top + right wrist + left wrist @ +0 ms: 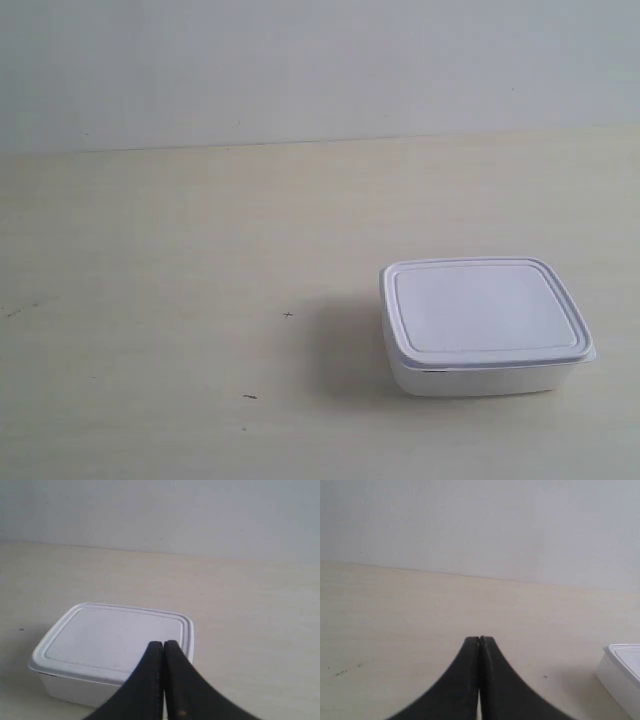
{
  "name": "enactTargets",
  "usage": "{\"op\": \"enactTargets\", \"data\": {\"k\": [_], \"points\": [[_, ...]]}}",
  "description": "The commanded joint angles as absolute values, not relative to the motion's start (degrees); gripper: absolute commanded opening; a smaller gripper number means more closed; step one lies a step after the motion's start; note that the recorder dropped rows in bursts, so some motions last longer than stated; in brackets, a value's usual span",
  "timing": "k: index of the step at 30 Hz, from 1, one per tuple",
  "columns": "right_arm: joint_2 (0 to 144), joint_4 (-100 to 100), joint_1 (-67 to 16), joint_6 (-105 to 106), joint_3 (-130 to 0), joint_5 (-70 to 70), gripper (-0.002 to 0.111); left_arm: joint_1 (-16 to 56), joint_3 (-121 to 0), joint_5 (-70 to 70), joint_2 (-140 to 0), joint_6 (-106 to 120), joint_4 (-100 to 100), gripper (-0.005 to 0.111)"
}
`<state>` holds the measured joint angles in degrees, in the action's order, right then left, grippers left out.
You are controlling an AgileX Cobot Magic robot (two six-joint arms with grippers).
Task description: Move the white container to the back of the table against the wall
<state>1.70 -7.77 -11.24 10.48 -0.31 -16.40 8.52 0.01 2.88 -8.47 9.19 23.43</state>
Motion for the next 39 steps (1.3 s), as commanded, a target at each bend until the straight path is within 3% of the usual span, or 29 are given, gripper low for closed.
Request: {"op": "enactTargets", "data": {"k": [1, 10, 17, 25, 39], "points": [[1.44, -7.53, -10.97, 9.89, 0.00, -16.19, 0.000, 8.49, 0.00, 1.59, -8.14, 8.58, 24.61, 0.000], [1.44, -7.56, -10.97, 10.01, 0.00, -12.38, 0.000, 8.49, 0.00, 1.44, -8.14, 6.66, 25.28, 0.000], [1.44, -38.59, -10.97, 2.02, 0.00, -1.39, 0.000, 8.49, 0.00, 0.00, -8.14, 3.41, 25.69, 0.000], [1.65, -38.42, -10.97, 3.54, 0.00, -2.25, 0.000, 8.59, -0.19, 0.00, -8.14, 1.88, 25.83, 0.000], [24.43, -33.54, -10.97, 9.44, -27.25, -19.46, 0.000, 8.59, -23.49, 15.83, -22.93, 5.93, 29.08, 0.000]]}}
